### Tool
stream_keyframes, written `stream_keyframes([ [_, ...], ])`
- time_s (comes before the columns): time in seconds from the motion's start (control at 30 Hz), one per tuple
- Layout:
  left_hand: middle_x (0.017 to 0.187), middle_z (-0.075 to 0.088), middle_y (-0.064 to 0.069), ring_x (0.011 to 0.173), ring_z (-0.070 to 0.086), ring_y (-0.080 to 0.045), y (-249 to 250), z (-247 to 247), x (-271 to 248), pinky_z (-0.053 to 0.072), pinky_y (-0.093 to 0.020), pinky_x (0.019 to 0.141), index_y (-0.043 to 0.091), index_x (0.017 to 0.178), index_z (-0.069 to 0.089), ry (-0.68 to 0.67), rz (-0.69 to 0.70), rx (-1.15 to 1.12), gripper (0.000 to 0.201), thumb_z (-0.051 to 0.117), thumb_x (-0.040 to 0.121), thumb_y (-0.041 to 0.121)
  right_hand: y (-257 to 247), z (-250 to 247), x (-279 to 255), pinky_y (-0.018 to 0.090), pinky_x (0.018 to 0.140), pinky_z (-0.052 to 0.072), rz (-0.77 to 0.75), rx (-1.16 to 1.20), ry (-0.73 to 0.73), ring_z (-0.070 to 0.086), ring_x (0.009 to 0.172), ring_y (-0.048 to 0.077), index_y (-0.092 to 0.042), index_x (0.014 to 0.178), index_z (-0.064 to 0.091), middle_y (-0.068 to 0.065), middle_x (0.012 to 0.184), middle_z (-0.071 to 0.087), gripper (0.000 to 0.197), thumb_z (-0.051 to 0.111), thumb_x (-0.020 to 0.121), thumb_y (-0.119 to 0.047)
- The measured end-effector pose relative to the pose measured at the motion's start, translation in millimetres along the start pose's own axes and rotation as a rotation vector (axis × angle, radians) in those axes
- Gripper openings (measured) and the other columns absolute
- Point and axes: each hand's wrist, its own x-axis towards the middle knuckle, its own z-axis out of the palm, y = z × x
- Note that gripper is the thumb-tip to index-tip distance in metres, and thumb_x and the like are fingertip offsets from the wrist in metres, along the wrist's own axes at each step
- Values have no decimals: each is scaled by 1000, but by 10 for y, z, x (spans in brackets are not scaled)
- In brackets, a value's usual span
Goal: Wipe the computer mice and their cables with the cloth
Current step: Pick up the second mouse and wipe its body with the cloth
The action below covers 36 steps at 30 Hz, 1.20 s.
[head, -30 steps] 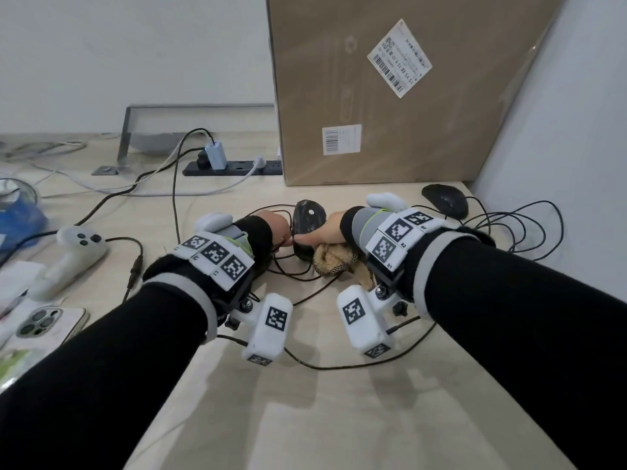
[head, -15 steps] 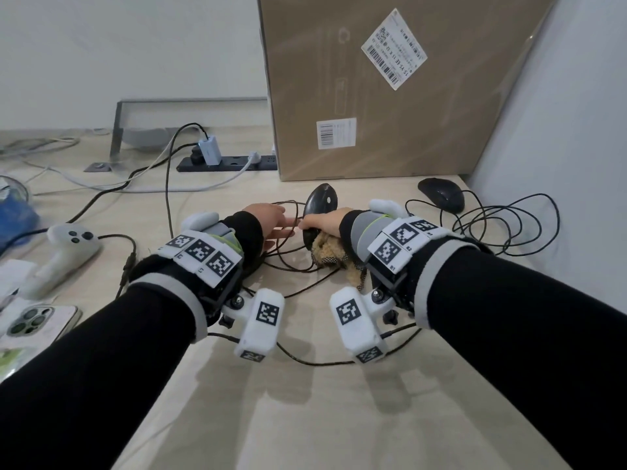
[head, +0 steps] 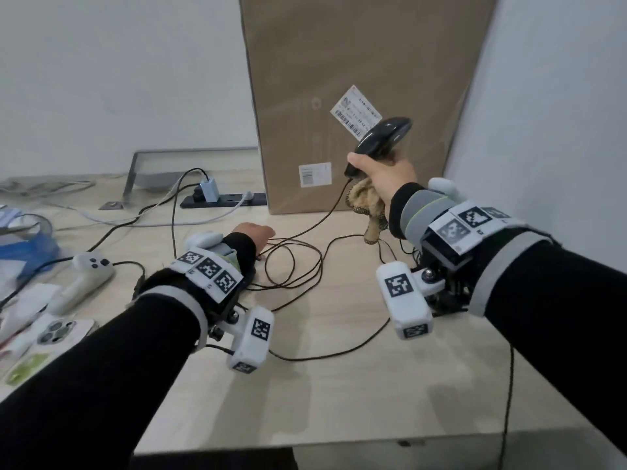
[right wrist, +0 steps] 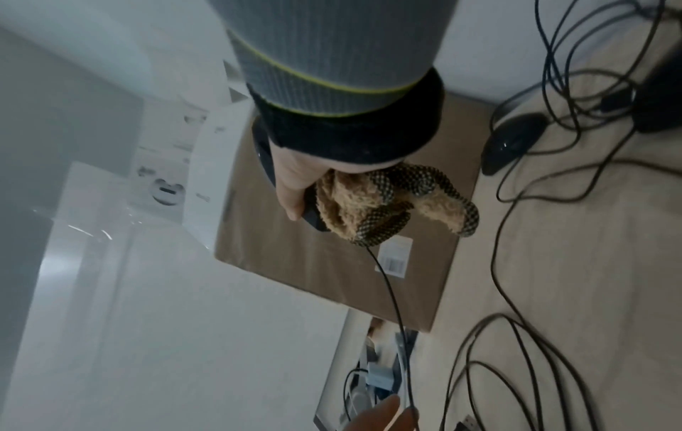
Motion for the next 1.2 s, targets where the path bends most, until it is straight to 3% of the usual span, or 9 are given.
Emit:
stream_keyframes([
  [0.07,78,54,-4,61,48,-14,71,20,-139,38,-19,48,7,97,64,12,57,-80,18,49,94,16,-128,-196,-142,44,68,59,-41,-1,11,69,70,26,-25,100,59,0,89,71,63,82,47,-49],
  [0.2,55,56,2,51,46,-10,328,222,-696,27,-20,48,11,71,60,-214,65,-239,51,34,99,44,-202,-472,-343,30,60,54,-103,-80,-38,67,68,21,-23,105,56,0,92,71,60,83,55,-43],
  [0.4,96,66,-10,86,59,-20,469,612,-1221,42,-30,73,7,104,58,-564,-25,-313,78,15,90,70,-32,-736,-743,24,64,49,-175,-218,-198,66,78,17,-22,115,54,1,103,66,59,82,65,-35],
  [0.53,92,61,-9,89,57,-22,478,786,-1487,39,-38,88,5,106,54,-562,-114,-425,80,19,86,74,176,-877,-972,39,44,55,-150,-241,-235,68,56,33,-28,107,54,16,106,60,67,83,48,-42],
  [0.63,84,59,-11,82,58,-24,422,853,-1625,41,-39,86,4,98,55,-596,-165,-485,81,32,79,79,320,-925,-1089,39,63,60,-258,-413,-215,69,74,26,-34,106,54,10,103,63,72,78,42,-52],
  [0.7,82,57,-12,78,57,-26,355,898,-1695,43,-38,86,2,93,54,-600,-193,-518,78,42,77,77,423,-945,-1160,37,69,58,-333,-496,-216,65,82,24,-33,108,52,8,102,60,71,80,45,-49],
  [0.83,87,58,-19,79,61,-33,193,920,-1736,48,-40,81,-5,102,49,-611,-218,-511,83,51,75,74,613,-1028,-1270,27,40,45,-397,-585,-217,62,67,26,-36,112,47,-1,105,48,67,81,55,-40],
  [1.07,78,58,-14,68,53,-25,73,880,-1774,43,-28,68,1,93,52,-591,-243,-402,57,58,74,55,701,-1040,-1410,18,30,35,-484,-758,-313,47,55,16,-26,118,45,0,102,37,65,81,65,-35],
  [1.2,93,55,-16,85,58,-29,36,860,-1793,46,-40,88,-2,96,49,-573,-195,-568,45,60,81,39,668,-1030,-1402,11,26,27,-343,-649,-332,40,51,7,-23,121,38,4,110,41,61,74,71,-22],
])
